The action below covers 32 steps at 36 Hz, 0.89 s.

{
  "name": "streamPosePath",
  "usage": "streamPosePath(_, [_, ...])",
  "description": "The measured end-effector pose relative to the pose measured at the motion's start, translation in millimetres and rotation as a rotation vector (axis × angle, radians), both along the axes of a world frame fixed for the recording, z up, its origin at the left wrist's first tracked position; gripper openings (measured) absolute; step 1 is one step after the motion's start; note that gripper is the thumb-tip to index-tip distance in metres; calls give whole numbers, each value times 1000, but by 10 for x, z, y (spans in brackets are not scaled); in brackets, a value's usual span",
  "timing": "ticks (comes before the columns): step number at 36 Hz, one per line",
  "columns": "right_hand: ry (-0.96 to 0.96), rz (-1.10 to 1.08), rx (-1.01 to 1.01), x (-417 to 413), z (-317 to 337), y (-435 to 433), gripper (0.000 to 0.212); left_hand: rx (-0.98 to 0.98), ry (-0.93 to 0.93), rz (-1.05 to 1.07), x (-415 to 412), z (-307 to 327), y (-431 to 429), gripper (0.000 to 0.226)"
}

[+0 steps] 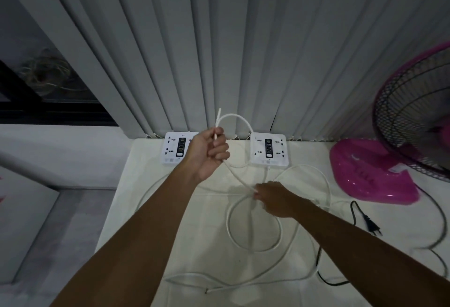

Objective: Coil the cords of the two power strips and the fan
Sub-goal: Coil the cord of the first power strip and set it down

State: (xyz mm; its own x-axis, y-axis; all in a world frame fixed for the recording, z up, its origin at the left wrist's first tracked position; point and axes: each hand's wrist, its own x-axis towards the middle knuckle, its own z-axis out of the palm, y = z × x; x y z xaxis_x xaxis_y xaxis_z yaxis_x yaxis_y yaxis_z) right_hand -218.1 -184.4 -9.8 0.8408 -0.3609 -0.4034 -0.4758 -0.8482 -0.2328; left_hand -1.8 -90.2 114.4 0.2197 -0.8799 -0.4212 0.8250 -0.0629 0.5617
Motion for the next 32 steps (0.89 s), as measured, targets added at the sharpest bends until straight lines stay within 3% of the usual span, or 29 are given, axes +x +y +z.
streamPosePath(3, [268, 5, -96, -232, -43, -210, 37, -57, 13, -52, 140, 48, 62, 27])
streamPosePath(6, [329, -113, -87, -373, 32, -452, 29, -78, -3, -135, 228, 68, 139, 30])
streamPosePath(9, [156, -436, 138, -377, 247, -684, 25, -12, -112, -201, 249, 39, 202, 29])
streamPosePath(11, [-84, -674, 320, -340, 438, -774, 32, 69, -257, -226, 224, -5, 229, 30])
streamPosePath(14, [-350, -885, 395, -231, 765, -801, 45, 178, -473, -248, 112, -76, 239, 31])
streamPosePath(19, [-416, -956, 727, 246, 1232, -547, 44, 224, -618, -297, -174, -140, 187, 31])
streamPosePath(23, [-435, -713, 996, 455, 1473, -154, 25, 217, -505, -148, -332, -157, 86, 35])
streamPosePath(26, [-485, -488, 833, 459, 1407, 142, 33, 197, -381, -1, -320, -172, 34, 38])
streamPosePath(30, [-646, -358, 445, 373, 1133, 385, 17, 187, -213, 99, -275, -131, 13, 35])
streamPosePath(32, [-650, -309, 261, 294, 964, 474, 29, 186, -149, 160, -266, -105, 8, 33])
